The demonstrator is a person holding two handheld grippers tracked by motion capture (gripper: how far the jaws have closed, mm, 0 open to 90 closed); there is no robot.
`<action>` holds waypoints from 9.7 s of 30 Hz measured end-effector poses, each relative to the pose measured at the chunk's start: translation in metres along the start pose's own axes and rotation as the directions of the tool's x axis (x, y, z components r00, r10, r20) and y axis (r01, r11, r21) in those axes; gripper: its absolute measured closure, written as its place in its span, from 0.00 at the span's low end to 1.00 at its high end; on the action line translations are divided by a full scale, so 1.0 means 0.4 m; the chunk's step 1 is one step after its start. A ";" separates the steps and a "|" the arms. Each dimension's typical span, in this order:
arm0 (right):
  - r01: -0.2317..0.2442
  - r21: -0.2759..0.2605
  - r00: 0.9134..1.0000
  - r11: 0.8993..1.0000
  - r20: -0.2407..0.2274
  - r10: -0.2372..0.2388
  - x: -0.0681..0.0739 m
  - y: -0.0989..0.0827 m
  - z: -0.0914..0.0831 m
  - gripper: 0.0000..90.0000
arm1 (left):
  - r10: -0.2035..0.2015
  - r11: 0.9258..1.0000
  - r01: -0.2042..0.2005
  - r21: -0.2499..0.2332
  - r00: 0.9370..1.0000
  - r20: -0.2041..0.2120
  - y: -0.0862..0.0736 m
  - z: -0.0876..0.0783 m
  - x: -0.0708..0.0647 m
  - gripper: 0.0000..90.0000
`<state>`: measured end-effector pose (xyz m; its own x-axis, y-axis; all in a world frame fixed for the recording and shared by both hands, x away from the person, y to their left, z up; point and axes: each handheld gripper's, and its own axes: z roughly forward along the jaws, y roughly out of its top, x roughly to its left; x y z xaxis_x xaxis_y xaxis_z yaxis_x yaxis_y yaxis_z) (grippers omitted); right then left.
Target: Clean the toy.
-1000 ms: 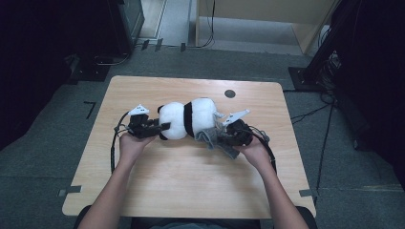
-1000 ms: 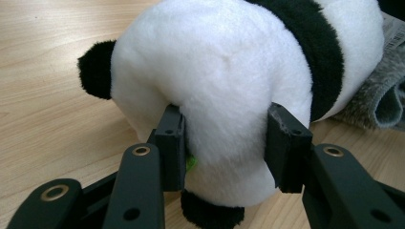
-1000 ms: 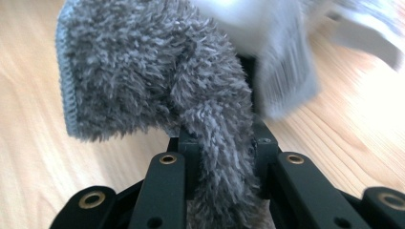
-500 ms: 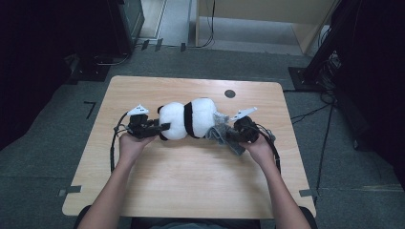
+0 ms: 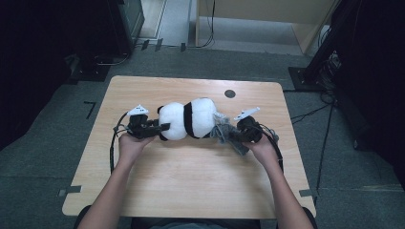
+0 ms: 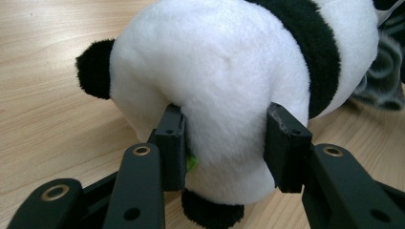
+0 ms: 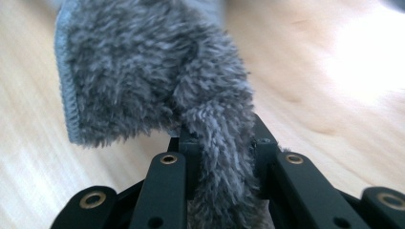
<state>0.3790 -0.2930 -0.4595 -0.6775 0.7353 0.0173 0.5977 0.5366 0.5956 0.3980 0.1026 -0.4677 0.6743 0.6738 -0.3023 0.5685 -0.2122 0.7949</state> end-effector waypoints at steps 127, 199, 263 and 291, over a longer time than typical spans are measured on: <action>-0.200 -0.103 0.976 0.974 0.070 0.208 -0.068 -0.112 0.022 0.71 | -0.007 1.000 0.006 -0.028 0.999 -0.032 -0.011 -0.006 -0.002 0.61; -0.119 -0.367 0.990 0.923 -0.111 0.083 0.089 0.128 0.141 0.45 | 0.030 0.998 -0.032 -0.050 0.998 -0.050 -0.023 0.006 -0.021 0.40; -0.025 -0.344 0.969 0.939 -0.240 -0.062 0.000 0.123 0.051 0.36 | 0.207 0.978 -0.200 -0.058 0.958 0.197 -0.028 -0.045 -0.082 0.62; -0.038 -0.183 0.999 0.982 -0.026 0.034 -0.055 -0.105 0.000 0.64 | 0.105 0.979 -0.105 -0.174 0.994 -0.011 0.008 -0.048 -0.062 0.59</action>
<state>0.3690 -0.3317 -0.4848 -0.6678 0.7421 0.0579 0.5342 0.4236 0.7316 0.3739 0.0988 -0.4474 0.7247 0.6557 -0.2116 0.4036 -0.1550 0.9017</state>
